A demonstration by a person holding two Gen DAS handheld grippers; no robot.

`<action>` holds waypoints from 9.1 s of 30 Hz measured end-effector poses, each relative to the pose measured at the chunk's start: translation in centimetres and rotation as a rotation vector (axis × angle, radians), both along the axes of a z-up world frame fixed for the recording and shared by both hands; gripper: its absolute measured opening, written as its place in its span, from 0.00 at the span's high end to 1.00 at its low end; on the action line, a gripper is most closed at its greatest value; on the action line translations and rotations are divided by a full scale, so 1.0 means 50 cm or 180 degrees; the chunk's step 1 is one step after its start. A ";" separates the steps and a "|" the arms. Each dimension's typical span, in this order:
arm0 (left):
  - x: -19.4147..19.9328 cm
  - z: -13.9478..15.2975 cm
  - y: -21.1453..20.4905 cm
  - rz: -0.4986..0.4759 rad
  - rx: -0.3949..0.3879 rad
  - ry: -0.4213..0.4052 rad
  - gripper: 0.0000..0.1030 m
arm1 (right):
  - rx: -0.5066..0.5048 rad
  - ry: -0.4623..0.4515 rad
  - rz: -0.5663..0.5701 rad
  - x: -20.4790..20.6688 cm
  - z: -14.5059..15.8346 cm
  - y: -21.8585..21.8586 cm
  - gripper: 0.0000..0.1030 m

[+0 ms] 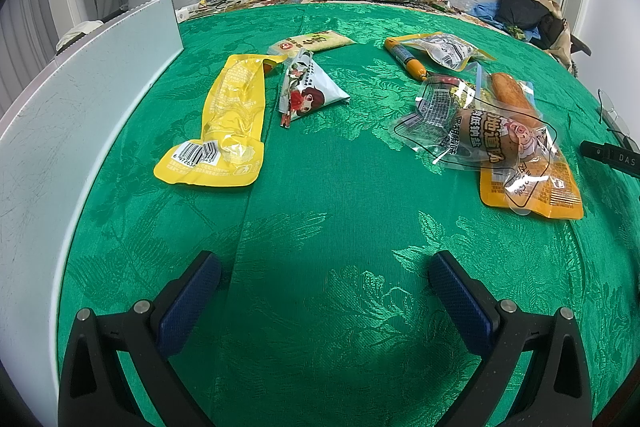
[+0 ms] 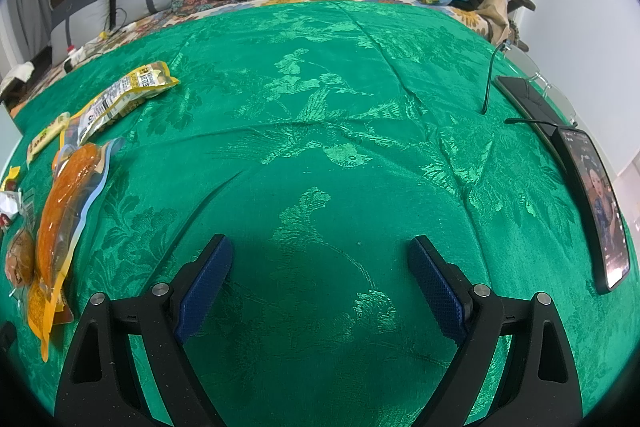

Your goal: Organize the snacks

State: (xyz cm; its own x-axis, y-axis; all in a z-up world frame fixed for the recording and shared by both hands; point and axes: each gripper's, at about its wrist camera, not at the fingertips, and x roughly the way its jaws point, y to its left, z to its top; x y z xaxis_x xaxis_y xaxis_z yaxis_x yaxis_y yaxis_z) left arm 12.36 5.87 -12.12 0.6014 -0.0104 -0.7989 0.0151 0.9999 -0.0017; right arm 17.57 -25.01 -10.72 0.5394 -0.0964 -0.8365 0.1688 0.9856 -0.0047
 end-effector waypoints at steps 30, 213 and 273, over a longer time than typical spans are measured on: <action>-0.003 0.003 0.002 -0.0024 0.0000 0.0049 0.00 | -0.0009 0.0008 -0.0040 -0.050 0.007 0.001 0.11; -0.268 0.314 0.715 0.1656 -0.0254 -0.0310 0.25 | 0.3356 0.0575 0.2196 -0.052 0.377 0.868 0.49; 0.020 0.013 0.002 -0.0046 -0.0020 0.0088 0.00 | -0.0022 -0.0011 -0.0044 -0.085 0.010 -0.017 0.15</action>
